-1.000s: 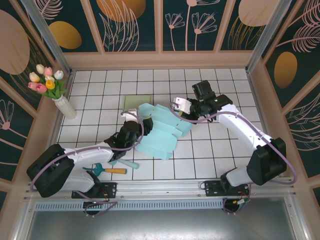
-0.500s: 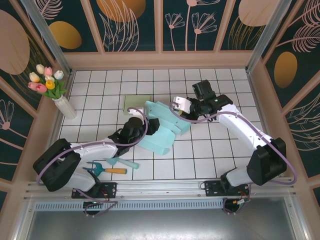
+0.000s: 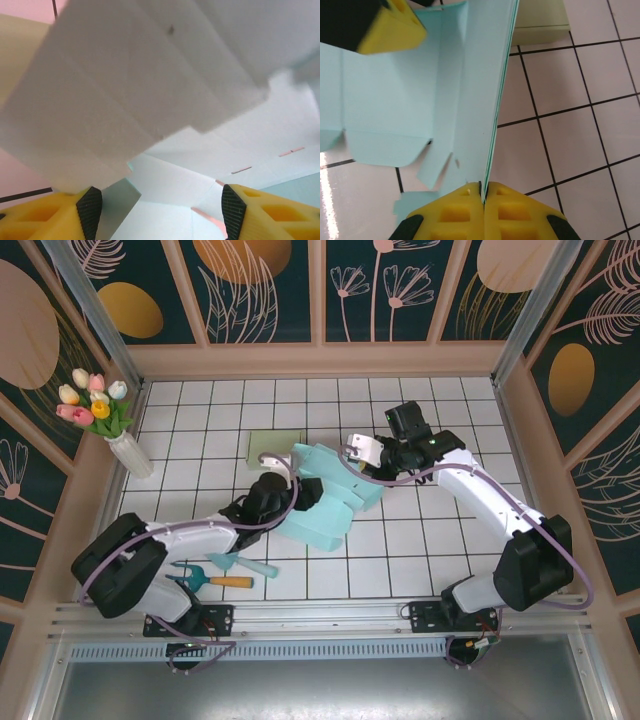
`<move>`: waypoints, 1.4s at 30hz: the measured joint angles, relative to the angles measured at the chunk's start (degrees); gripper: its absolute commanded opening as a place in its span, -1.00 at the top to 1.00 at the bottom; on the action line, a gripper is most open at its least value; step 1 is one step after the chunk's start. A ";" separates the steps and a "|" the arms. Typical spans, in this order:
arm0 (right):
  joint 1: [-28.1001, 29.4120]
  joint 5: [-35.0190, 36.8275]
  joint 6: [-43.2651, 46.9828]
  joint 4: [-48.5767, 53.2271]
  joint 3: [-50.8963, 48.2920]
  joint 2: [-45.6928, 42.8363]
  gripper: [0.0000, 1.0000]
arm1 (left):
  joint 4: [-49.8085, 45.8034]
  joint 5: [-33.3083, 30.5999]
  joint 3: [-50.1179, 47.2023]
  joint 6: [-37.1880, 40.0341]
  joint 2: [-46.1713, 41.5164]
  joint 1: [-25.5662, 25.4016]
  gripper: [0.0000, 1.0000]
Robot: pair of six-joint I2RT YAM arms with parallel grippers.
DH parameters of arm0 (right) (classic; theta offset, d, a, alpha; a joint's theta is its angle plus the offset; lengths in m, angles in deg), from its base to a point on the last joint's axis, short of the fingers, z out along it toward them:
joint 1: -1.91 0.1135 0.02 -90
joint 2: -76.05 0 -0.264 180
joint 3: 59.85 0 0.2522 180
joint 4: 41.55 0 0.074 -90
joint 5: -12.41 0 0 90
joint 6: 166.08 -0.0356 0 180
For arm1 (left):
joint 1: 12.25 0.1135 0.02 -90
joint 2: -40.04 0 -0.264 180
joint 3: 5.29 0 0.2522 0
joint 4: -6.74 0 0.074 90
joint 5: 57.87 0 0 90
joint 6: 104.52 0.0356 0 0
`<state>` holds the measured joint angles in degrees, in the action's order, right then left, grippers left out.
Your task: Fold the paper box
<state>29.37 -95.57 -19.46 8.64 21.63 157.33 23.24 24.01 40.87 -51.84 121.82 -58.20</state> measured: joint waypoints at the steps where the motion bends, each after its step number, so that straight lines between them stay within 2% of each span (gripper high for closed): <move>1: -0.11 0.35 -0.02 -0.63 -0.13 -0.02 1.00 | -0.11 -0.07 -0.90 0.24 -1.95 -0.02 -0.35; 9: -0.20 4.39 1.73 -6.25 -3.32 -0.24 1.00 | 1.20 -5.05 -13.11 2.64 -23.39 -0.11 -0.37; 15: -0.20 5.99 8.98 -11.96 -9.22 -2.14 1.00 | 1.03 -11.58 -16.02 5.27 -31.43 -0.13 -0.35; 20: -0.20 6.32 18.69 -18.84 -16.22 -5.66 1.00 | 2.93 -15.02 -17.11 8.17 -28.09 -0.11 -0.24; 24: -0.20 6.43 24.59 -21.79 -18.03 -6.23 1.00 | 6.84 -14.82 -19.21 10.69 -22.75 -0.11 -0.21; 32: -0.09 6.45 31.10 -28.98 -21.07 -6.23 1.00 | 17.90 -9.49 -22.05 15.15 -13.44 -0.13 -0.20; 42: 0.09 7.96 37.24 -38.69 -26.71 -6.23 1.00 | 27.19 -4.22 -23.98 17.99 -8.81 -0.11 -0.23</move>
<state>29.46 -87.61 17.79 -30.05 -5.08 151.10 50.43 19.79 16.90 -33.85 113.01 -58.31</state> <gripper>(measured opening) 0.065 0.609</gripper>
